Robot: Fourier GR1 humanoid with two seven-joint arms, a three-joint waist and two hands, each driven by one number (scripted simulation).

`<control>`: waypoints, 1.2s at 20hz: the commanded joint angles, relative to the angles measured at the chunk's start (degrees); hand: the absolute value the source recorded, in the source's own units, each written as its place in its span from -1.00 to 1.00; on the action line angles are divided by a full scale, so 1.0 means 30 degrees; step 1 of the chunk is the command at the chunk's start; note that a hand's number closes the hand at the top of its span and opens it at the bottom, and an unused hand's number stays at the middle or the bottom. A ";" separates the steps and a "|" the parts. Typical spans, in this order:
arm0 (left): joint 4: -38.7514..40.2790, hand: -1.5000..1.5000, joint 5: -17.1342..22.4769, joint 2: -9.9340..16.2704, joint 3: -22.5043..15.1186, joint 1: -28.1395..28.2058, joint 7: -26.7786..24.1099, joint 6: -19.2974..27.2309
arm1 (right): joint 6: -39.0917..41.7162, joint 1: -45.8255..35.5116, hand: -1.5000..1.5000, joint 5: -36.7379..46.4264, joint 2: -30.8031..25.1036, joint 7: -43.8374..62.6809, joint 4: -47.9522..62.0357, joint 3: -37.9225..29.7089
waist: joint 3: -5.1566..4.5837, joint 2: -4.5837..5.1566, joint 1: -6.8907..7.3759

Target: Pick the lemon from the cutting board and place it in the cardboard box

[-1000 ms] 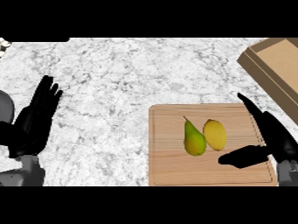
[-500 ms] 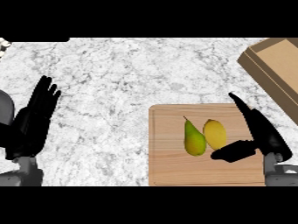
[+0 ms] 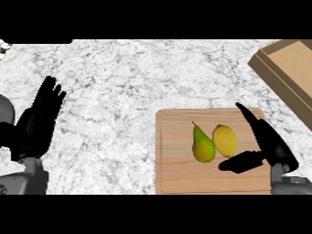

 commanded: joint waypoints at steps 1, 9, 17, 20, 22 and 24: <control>-0.0654 0.00 0.0061 -0.0394 -0.0153 0.0618 0.0172 0.0028 | 0.0921 -0.0933 -1.00 0.0009 -0.0073 0.0128 0.0772 -0.0677 | 0.0002 0.0001 0.0040; -0.1020 0.00 0.0374 0.0195 0.0492 0.0700 0.0520 -0.0853 | 0.0457 -0.0840 -1.00 0.0923 0.0215 -0.1891 0.2260 -0.0988 | 0.0003 0.0005 0.0027; -0.0679 0.00 -0.0008 0.0226 0.0604 -0.0272 0.1066 -0.0461 | -0.1436 -0.0487 1.00 0.3147 0.1130 -0.3978 0.3670 0.0527 | 0.0006 0.0014 0.0033; -0.1398 0.00 -0.0052 0.0091 0.0212 0.1296 0.0156 -0.1086 | -0.1956 -0.0004 1.00 0.4513 0.1125 -0.4006 0.3379 0.1395 | 0.0004 0.0002 0.0063; -0.0202 0.00 -0.0138 -0.0211 0.0443 0.0050 0.0191 -0.0468 | -0.0337 -0.0523 1.00 0.3922 0.0166 -0.3274 0.1652 0.0632 | 0.0000 0.0000 -0.0016; -0.0954 0.00 -0.1052 -0.0822 -0.0415 0.0679 0.0119 0.0202 | -0.0056 -0.0477 1.00 0.4121 0.0185 -0.2661 0.0676 0.0601 | 0.0001 -0.0009 -0.0003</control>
